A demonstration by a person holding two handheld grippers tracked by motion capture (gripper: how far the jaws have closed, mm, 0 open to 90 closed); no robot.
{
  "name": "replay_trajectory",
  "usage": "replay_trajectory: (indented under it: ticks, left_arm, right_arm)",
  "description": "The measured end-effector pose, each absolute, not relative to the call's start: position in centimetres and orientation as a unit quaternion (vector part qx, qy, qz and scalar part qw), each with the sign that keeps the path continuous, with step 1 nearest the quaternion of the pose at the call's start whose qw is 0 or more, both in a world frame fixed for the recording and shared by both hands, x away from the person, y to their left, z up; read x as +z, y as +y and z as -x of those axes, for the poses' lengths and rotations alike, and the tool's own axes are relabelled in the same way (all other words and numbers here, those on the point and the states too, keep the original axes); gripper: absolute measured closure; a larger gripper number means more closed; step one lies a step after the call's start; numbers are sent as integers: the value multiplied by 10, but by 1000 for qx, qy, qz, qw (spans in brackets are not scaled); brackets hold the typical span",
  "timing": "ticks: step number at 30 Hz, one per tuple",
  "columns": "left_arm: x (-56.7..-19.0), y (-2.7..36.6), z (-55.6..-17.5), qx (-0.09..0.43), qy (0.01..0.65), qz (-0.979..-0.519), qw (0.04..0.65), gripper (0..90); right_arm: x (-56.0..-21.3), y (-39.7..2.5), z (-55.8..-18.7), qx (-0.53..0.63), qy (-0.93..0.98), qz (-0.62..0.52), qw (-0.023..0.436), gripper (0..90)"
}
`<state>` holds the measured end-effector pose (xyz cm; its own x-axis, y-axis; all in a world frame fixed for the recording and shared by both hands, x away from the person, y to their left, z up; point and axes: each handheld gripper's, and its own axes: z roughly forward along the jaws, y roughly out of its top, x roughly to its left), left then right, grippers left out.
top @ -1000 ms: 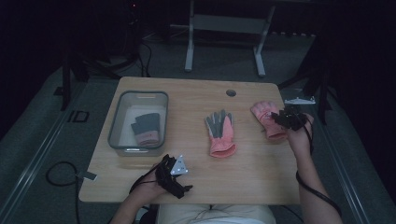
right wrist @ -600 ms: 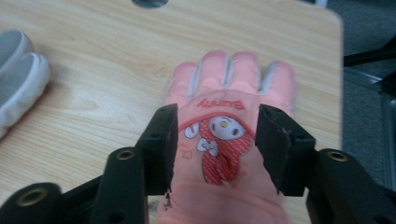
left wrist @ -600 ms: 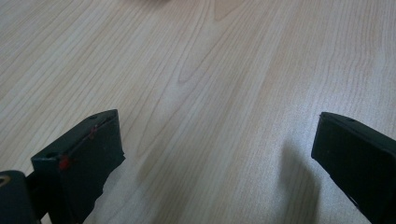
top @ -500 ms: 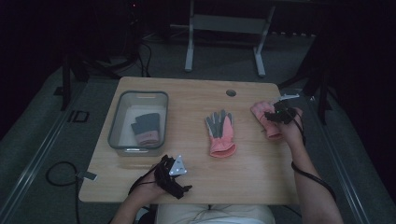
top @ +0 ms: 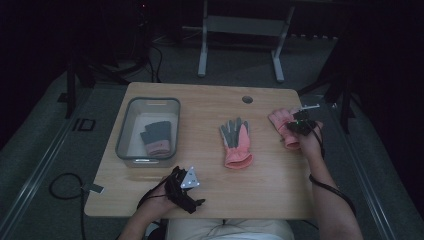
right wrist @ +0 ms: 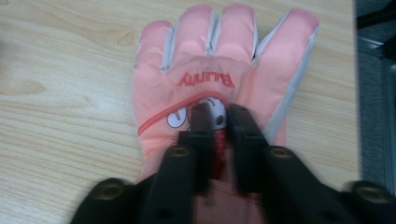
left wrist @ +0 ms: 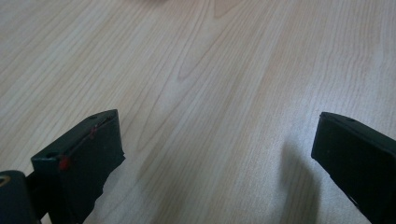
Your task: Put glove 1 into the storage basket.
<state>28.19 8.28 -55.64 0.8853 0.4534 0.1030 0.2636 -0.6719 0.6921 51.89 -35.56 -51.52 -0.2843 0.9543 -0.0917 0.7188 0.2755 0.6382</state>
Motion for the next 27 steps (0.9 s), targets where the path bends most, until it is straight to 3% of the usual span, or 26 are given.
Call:
replay_trajectory:
  ticks: [5, 12, 27]
  left_arm:
    - [-557, 83, -282, 134, 197, -905, 353, 16]
    - [-557, 82, -281, 135, 196, -906, 351, 17]
    - [-556, 81, -280, 132, 185, -908, 352, 17]
  right_arm:
    - [-492, -352, -505, 277, 746, -561, 228, 863]
    - [-456, -335, -460, 321, 725, -560, 239, 865]
    - [-453, -307, -392, 338, 689, -585, 262, 864]
